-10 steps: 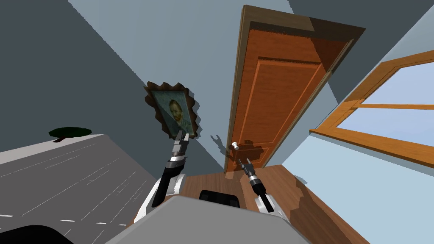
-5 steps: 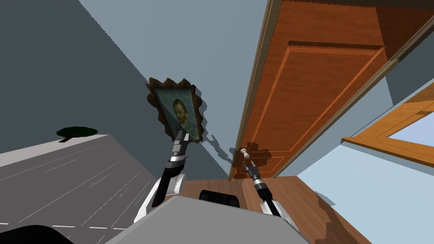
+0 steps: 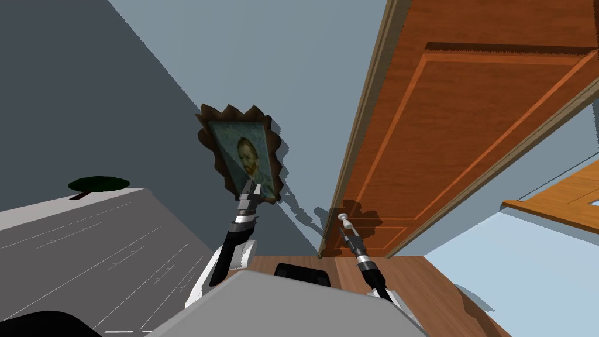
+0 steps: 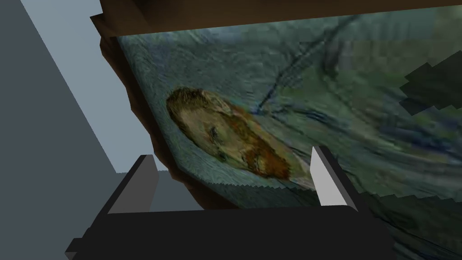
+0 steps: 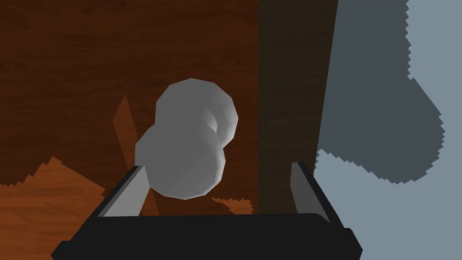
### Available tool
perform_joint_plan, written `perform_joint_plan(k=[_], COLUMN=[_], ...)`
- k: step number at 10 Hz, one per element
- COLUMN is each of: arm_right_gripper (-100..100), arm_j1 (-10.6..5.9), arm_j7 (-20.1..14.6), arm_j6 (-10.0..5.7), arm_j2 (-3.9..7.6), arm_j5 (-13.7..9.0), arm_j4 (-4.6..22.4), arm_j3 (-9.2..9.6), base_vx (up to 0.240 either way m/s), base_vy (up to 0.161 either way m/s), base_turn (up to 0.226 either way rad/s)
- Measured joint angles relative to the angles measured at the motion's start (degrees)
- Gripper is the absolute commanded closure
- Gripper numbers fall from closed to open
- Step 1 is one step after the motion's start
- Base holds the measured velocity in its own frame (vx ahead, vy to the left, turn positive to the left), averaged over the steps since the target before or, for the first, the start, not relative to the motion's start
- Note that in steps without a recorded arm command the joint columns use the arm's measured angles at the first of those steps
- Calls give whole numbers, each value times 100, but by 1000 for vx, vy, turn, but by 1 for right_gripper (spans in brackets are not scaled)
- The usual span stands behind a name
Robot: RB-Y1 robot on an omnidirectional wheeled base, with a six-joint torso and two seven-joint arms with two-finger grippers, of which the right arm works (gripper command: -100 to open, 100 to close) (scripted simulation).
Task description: Pull the door open
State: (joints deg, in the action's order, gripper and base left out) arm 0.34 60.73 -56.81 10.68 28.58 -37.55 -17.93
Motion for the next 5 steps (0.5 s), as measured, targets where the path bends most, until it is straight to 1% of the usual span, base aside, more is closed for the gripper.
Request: perform_joint_plan(k=[1, 5], arm_right_gripper=[100, 100], arm_j1=[-4, -9], arm_j7=[3, 5], arm_j6=[14, 18], arm_j2=[16, 16], arm_j5=[-7, -6], arm_j4=[-11, -18], arm_j3=[-15, -13], base_vx=[-23, -3], base_vy=[-15, -4], base_turn=[-4, 5])
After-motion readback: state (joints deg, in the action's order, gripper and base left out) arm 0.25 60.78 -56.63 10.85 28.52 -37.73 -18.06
